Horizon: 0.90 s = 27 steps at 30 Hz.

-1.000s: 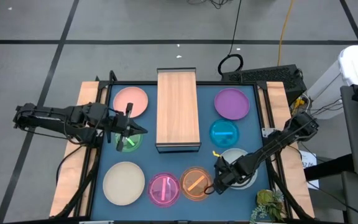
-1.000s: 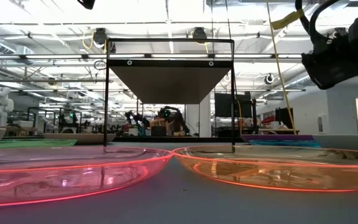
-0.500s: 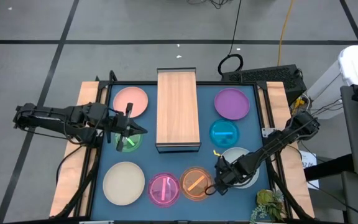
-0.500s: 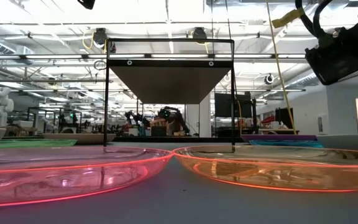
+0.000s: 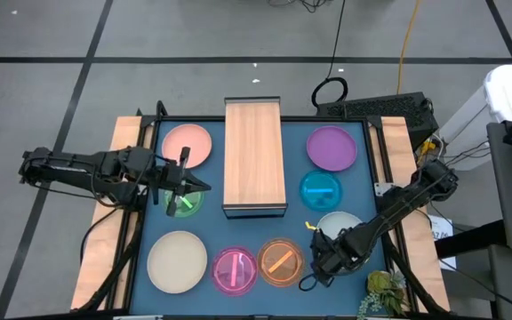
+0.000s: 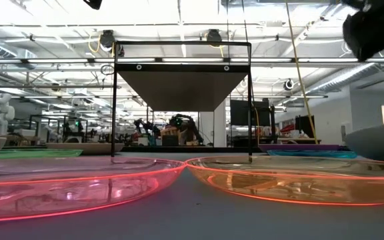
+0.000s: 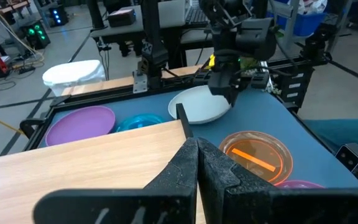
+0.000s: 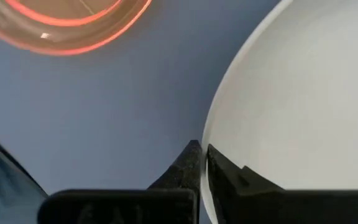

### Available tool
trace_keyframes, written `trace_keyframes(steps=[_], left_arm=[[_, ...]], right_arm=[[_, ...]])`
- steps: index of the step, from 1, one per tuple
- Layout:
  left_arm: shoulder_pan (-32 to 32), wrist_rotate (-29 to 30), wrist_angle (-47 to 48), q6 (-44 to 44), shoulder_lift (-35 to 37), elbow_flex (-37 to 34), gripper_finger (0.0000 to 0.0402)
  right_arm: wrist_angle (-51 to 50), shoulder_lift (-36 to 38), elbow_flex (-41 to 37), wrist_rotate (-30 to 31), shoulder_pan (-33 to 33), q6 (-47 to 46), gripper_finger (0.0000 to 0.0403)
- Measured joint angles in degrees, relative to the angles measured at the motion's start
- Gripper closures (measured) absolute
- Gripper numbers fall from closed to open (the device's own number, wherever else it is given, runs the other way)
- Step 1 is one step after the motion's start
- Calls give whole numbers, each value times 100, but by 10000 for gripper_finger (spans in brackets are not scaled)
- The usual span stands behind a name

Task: Place and stack plates onto a shelf
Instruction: Put the gray plate on the shelf

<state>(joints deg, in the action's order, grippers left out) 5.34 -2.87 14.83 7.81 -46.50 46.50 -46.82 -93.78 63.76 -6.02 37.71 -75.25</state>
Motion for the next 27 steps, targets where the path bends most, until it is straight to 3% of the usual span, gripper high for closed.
trace_keyframes(steps=[13, 27], left_arm=[[0, 0, 0, 66, 0, 0, 398], [0, 0, 0, 68, 0, 0, 398]], right_arm=[[-1189, 0, 699, 341, 497, 620, 402], [-1196, 396, 724, 874, 862, 709, 402]])
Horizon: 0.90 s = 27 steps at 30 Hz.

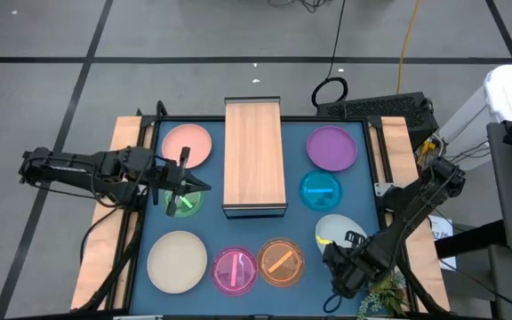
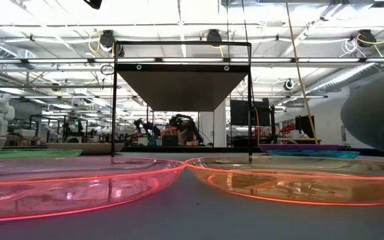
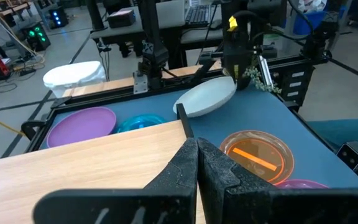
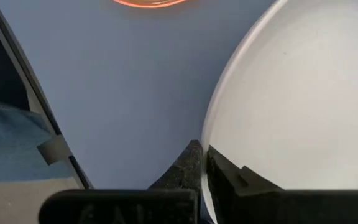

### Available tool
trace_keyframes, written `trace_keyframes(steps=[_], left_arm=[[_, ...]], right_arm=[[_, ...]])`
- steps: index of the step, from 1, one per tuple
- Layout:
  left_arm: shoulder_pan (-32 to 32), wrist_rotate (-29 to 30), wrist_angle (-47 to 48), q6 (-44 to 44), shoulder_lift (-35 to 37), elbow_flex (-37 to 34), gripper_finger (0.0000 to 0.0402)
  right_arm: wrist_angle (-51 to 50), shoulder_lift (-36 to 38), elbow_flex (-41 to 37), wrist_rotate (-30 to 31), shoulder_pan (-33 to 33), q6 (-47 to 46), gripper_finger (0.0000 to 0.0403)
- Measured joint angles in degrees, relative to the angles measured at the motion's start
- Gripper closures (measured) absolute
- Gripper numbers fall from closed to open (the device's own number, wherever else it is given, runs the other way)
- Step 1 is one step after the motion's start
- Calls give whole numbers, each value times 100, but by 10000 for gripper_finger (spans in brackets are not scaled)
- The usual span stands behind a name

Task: Place and stack plates onto a shelf
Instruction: Put the gray plate on the shelf

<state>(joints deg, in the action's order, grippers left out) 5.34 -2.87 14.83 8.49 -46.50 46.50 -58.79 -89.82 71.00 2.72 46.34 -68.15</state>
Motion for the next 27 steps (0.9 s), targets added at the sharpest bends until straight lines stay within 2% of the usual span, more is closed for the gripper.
trace_keyframes(steps=[8, 19, 27], left_arm=[[-1, 0, 0, 4, 0, 0, 398], [0, 0, 0, 42, 0, 0, 398], [0, 0, 7, 39, 0, 0, 398]], right_arm=[[16, 0, 0, 62, 30, 319, 402], [-69, 0, 410, 821, 30, 901, 402], [-770, 0, 722, 1096, -63, 886, 402]])
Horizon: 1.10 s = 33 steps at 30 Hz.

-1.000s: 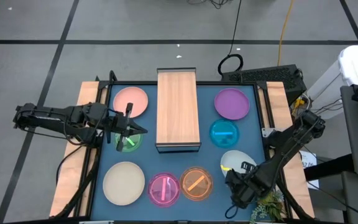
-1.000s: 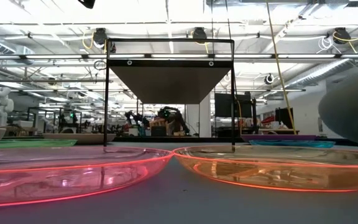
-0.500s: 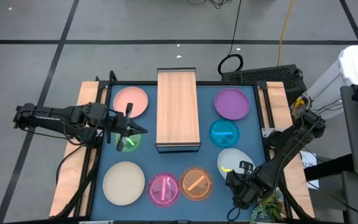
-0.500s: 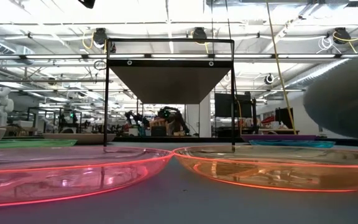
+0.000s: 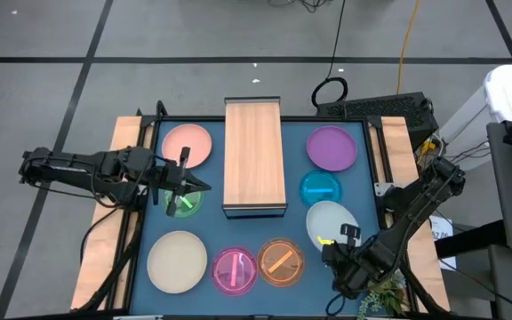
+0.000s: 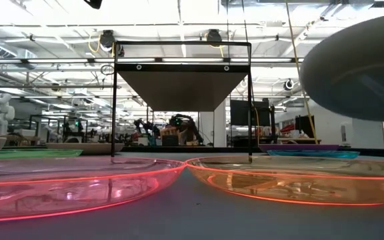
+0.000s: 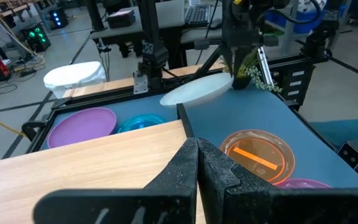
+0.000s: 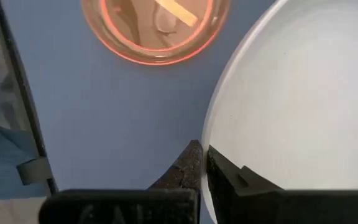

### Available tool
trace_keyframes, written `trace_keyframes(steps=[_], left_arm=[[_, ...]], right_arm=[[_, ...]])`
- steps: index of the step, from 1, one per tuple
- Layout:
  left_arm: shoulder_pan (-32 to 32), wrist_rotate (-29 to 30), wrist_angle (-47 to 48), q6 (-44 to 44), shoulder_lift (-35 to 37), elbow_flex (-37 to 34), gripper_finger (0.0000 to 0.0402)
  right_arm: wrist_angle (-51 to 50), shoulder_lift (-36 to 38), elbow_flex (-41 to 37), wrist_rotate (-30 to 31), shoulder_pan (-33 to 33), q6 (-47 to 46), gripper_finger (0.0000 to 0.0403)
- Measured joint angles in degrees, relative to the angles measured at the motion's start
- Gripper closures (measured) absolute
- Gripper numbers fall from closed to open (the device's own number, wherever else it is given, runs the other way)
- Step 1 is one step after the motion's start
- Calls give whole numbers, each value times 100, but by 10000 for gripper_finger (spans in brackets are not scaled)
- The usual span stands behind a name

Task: Place and stack plates onto a shelf
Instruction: Put the gray plate on the shelf

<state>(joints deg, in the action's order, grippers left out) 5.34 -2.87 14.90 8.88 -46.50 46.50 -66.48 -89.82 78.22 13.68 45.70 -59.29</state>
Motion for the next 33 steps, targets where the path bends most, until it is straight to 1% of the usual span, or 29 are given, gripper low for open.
trace_keyframes(steps=[5, 9, 13, 16, 20, 23, 29, 33], left_arm=[[0, -1, 2, -2, 0, 0, 398], [-2, -2, 2, -7, 0, 0, 398], [0, -2, 4, -39, 0, 0, 398], [0, -2, 32, -39, 0, 0, 398], [0, -2, 219, -39, 0, 0, 398], [0, -2, 445, -39, 0, 0, 398], [-2, -2, 736, -37, 2, 0, 398], [0, -2, 902, -37, 1, 0, 398]], right_arm=[[-574, 6, 391, 535, -276, 325, 402], [-915, 9, 657, 1034, -672, 812, 402], [-1172, 9, 883, 1180, -1243, 1628, 402], [-1129, 9, 1074, 1184, -1748, 2298, 402], [-937, 9, 1336, 1182, -2394, 3376, 403], [-636, 9, 1502, 1175, -2881, 4363, 403], [407, 9, 1604, 1167, -3732, 6467, 403], [1120, 7, 1604, 1157, -4193, 7628, 403]])
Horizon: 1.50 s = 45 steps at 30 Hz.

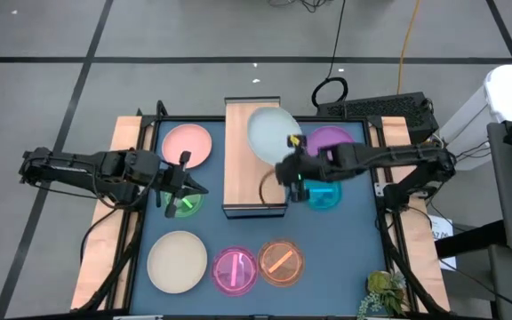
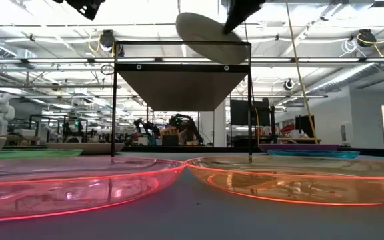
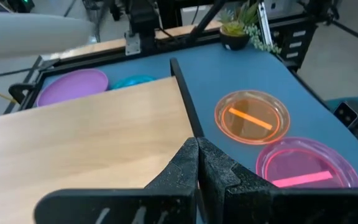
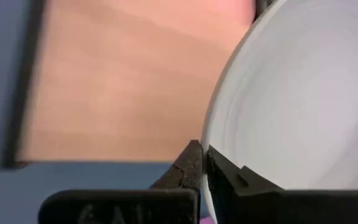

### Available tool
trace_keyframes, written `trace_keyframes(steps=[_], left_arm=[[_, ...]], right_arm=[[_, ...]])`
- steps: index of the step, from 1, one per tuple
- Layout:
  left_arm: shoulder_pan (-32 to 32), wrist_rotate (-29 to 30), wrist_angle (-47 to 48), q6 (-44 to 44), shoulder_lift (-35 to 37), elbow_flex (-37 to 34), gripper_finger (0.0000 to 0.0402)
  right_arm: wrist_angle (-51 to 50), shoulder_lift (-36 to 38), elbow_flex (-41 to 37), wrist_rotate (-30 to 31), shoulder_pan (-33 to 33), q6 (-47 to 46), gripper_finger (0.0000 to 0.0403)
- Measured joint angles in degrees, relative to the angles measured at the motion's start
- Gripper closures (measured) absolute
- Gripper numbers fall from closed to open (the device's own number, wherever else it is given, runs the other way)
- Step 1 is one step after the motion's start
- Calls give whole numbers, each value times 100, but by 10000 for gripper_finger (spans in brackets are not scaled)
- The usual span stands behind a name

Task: Place and stack plates onto a shelf
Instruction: Put the gray plate on the shelf

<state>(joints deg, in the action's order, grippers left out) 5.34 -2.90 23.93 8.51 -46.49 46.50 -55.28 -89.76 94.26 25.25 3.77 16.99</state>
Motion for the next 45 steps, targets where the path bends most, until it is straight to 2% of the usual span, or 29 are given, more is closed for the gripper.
trace_keyframes(steps=[8, 13, 16, 24, 30, 32, 36, 45], left_arm=[[-1, 0, 13, 4, 1, 0, 398], [0, 0, -5, 26, 1, 0, 398], [-1, 0, -7, 41, 0, 0, 398], [-1, 0, -13, 179, 1, 0, 398], [0, 0, -16, 188, 1, 0, 398], [-1, 0, -16, 187, 0, 0, 398], [-2, 1, -18, 236, -1, 0, 398], [-2, 0, -18, 190, 1, 0, 398]], right_arm=[[1361, -5, 0, -605, -834, 1583, 403], [2486, -7, 0, -608, -1219, 2157, 403], [2767, -7, 0, -912, -1421, 2436, 403], [3203, -142, 0, -1333, -1777, 2588, 403], [3432, -299, 0, -1215, -1846, 2172, 403], [3313, -297, 2, -1213, -1868, 2125, 403], [2935, -299, 2, -1639, -1958, 1943, 403], [2670, -857, -9, -1661, -2063, 1841, 403]])
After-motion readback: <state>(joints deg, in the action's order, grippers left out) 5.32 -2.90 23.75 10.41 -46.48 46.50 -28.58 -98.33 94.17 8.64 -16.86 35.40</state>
